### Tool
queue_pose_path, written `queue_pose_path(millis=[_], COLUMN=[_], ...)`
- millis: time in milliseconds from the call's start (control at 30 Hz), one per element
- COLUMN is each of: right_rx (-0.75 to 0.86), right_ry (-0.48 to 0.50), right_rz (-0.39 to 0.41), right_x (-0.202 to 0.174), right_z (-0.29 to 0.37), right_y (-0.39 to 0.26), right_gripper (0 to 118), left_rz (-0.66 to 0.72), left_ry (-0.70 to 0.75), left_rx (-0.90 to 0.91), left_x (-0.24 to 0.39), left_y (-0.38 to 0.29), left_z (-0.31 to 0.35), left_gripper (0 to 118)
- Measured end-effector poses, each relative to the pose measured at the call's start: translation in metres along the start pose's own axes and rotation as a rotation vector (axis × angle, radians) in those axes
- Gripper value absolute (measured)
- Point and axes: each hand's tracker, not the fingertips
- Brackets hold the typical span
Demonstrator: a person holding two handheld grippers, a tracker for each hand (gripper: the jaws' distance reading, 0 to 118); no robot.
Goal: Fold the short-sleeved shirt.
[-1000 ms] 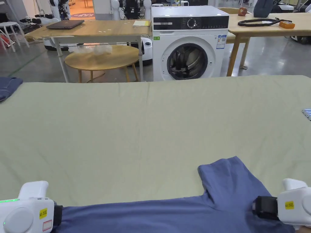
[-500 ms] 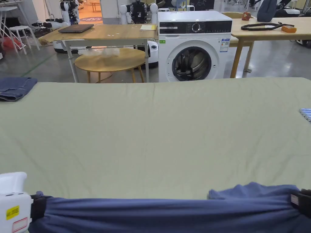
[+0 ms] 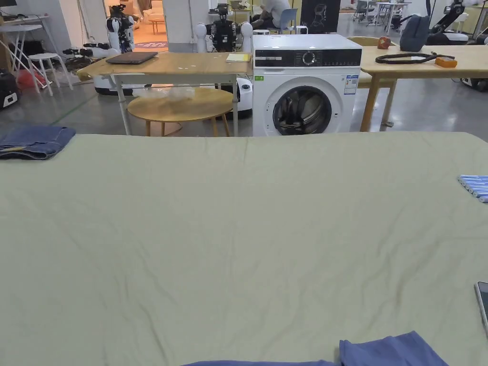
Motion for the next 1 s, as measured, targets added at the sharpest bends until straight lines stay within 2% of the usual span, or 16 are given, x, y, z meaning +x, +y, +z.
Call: queue_pose_path(millis=[33, 67, 100, 133, 167, 200, 400, 467, 500, 533, 600, 733, 867, 900, 967, 1000], right_rx=[0.026, 0.053, 0.093, 0.137, 0.205, 0.297, 0.885, 0.994, 1.016, 1.017, 1.023, 0.98, 0.926, 0.915, 0.88, 0.868], right_ry=[-0.032, -0.067, -0.103, -0.113, -0.103, -0.09, -0.06, -0.024, 0.007, 0.063, 0.085, 0.097, 0.077, 0.07, 0.058, 0.048], right_rz=[0.021, 0.034, 0.04, 0.029, 0.008, -0.014, -0.163, -0.212, -0.221, -0.204, -0.195, -0.15, -0.131, -0.134, -0.142, -0.15], right_x=[-0.003, -0.004, -0.004, -0.004, -0.005, -0.006, -0.044, -0.061, -0.067, -0.075, -0.094, -0.105, -0.122, -0.12, -0.117, -0.116], right_z=[0.007, 0.014, 0.024, 0.034, 0.045, 0.06, 0.13, 0.14, 0.142, 0.144, 0.144, 0.165, 0.116, 0.123, 0.121, 0.119], right_y=[-0.002, -0.003, 0.002, 0.006, 0.011, 0.018, 0.062, 0.071, 0.077, 0.081, 0.086, 0.09, 0.073, 0.07, 0.066, 0.064], right_gripper=[41, 50, 50, 83, 106, 114, 114, 114, 109, 84, 0, 0, 0, 0, 0, 0], left_rz=[0.012, 0.012, 0.013, 0.014, 0.02, 0.031, 0.103, 0.106, 0.131, 0.139, 0.163, 0.287, 0.477, 0.536, 0.587, 0.59], left_ry=[-0.002, -0.006, -0.008, -0.014, -0.013, -0.021, -0.179, -0.32, -0.362, -0.402, -0.499, -0.759, -0.843, -0.843, -0.767, -0.718], left_rx=[0.017, 0.052, 0.105, 0.184, 0.259, 0.329, 0.773, 0.862, 0.878, 0.879, 0.867, 0.74, 0.515, 0.426, 0.273, 0.188], left_x=[-0.001, -0.003, -0.005, -0.005, -0.006, -0.006, 0.016, 0.02, 0.022, 0.024, 0.021, -0.014, -0.076, -0.091, -0.112, -0.121], left_y=[0.001, 0.003, 0.006, 0.012, 0.019, 0.028, 0.07, 0.082, 0.088, 0.093, 0.099, 0.097, 0.078, 0.068, 0.044, 0.034], left_z=[0.009, 0.017, 0.029, 0.045, 0.061, 0.075, 0.148, 0.164, 0.169, 0.173, 0.174, 0.147, 0.08, 0.061, 0.026, 0.009], left_gripper=[69, 82, 82, 104, 108, 108, 103, 60, 32, 1, 0, 0, 1, 15, 93, 115])
